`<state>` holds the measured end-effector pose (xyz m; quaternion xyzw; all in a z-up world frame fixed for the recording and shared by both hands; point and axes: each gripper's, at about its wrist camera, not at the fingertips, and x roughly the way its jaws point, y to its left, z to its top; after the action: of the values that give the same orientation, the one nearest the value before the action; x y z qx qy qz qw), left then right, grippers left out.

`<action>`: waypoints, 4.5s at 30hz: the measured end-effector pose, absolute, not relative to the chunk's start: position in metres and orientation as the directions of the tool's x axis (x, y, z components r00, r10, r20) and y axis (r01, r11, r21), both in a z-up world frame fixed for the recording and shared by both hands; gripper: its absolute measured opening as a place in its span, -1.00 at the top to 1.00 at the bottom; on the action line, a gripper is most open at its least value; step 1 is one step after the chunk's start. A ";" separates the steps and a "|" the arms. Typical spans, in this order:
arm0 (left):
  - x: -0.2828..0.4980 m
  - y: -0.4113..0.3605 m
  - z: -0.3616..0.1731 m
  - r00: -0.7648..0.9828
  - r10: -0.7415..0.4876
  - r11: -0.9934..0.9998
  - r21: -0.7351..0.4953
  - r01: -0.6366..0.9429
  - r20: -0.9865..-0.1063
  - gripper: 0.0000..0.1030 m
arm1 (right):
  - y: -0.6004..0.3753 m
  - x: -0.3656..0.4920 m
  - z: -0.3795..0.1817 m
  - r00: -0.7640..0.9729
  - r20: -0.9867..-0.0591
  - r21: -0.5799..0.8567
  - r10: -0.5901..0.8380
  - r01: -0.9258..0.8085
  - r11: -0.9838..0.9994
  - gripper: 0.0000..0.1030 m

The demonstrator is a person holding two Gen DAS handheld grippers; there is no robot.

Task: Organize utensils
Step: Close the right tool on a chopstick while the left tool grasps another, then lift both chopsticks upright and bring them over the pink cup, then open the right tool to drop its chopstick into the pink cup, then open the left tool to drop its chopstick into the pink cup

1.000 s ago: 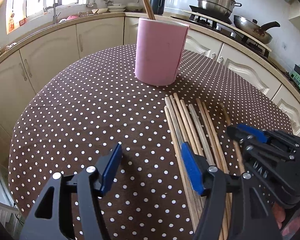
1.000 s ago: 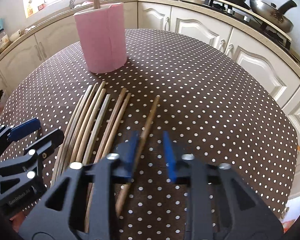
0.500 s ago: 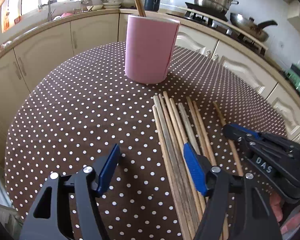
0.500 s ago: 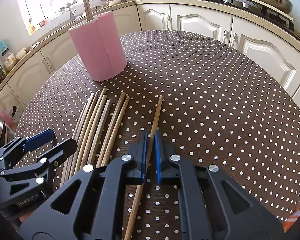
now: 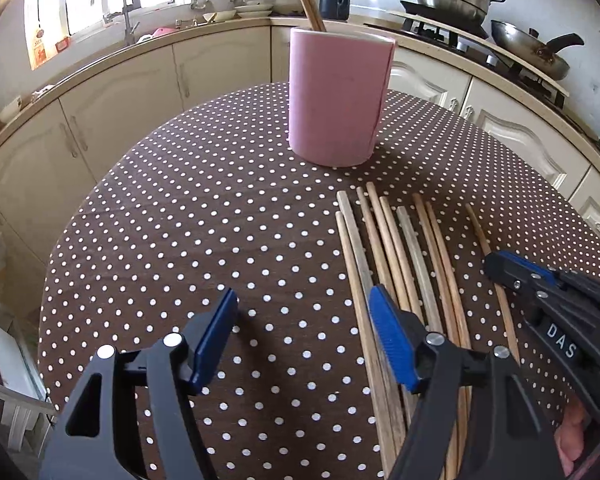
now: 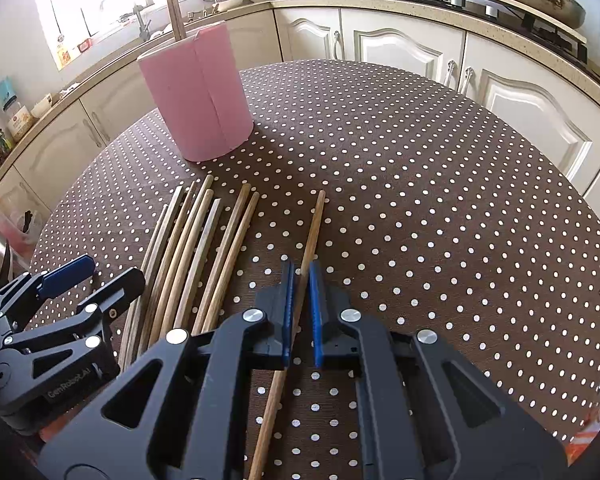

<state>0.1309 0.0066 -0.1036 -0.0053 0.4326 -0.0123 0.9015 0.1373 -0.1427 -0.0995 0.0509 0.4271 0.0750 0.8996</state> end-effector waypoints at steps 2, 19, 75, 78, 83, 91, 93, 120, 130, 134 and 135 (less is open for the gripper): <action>0.133 0.009 -0.104 0.619 -0.027 1.000 -0.030 0.005 -0.785 -0.33 | -0.143 0.138 -0.100 0.624 -0.761 0.159 0.181 -0.091 0.983 0.84; 0.153 0.023 -0.100 0.616 0.019 0.996 -0.040 -0.082 -0.787 0.89 | -0.150 0.137 -0.100 0.622 -0.751 0.236 0.223 -0.062 0.970 0.88; 0.156 0.006 0.171 0.992 -0.016 0.998 -0.070 0.007 -0.124 0.89 | -0.127 0.188 0.163 0.946 -0.237 0.177 0.221 -0.182 0.967 0.89; 0.162 0.003 0.173 0.993 -0.025 0.997 -0.069 0.017 -0.113 0.89 | -0.122 0.196 0.162 0.943 -0.238 0.183 0.232 -0.191 0.964 0.89; 0.184 0.006 0.155 0.987 -0.020 0.997 -0.072 0.009 -0.157 0.89 | -0.117 0.219 0.145 0.924 -0.279 0.206 0.260 -0.207 0.956 0.89; 0.219 0.021 0.120 0.963 -0.019 0.994 -0.107 -0.010 -0.267 0.89 | -0.119 0.254 0.117 0.886 -0.364 0.254 0.288 -0.203 0.946 0.89; 0.224 0.024 0.113 0.957 -0.030 0.993 -0.121 -0.005 -0.287 0.89 | -0.120 0.260 0.116 0.871 -0.385 0.254 0.306 -0.218 0.942 0.91; 0.248 0.036 0.062 0.914 -0.033 0.994 -0.113 -0.013 -0.403 0.87 | -0.127 0.332 -0.073 0.510 -0.856 0.007 0.086 -0.156 0.988 0.40; 0.251 0.047 0.054 0.904 -0.033 0.991 -0.134 -0.027 -0.426 0.85 | -0.134 0.334 -0.083 0.491 -0.859 0.096 0.148 -0.129 0.987 0.89; 0.249 0.048 0.053 0.906 -0.041 0.991 -0.136 -0.019 -0.421 0.84 | -0.151 0.333 -0.070 0.537 -0.826 0.152 0.171 -0.081 0.985 0.89; 0.248 0.048 0.053 0.907 -0.044 0.991 -0.137 -0.015 -0.419 0.84 | -0.157 0.330 -0.062 0.555 -0.811 0.177 0.183 -0.066 0.982 0.89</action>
<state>0.2480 0.0477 0.0530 -0.0685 0.2154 -0.0076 0.9741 0.3303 -0.1573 -0.0621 0.0628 0.4662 0.0709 0.8796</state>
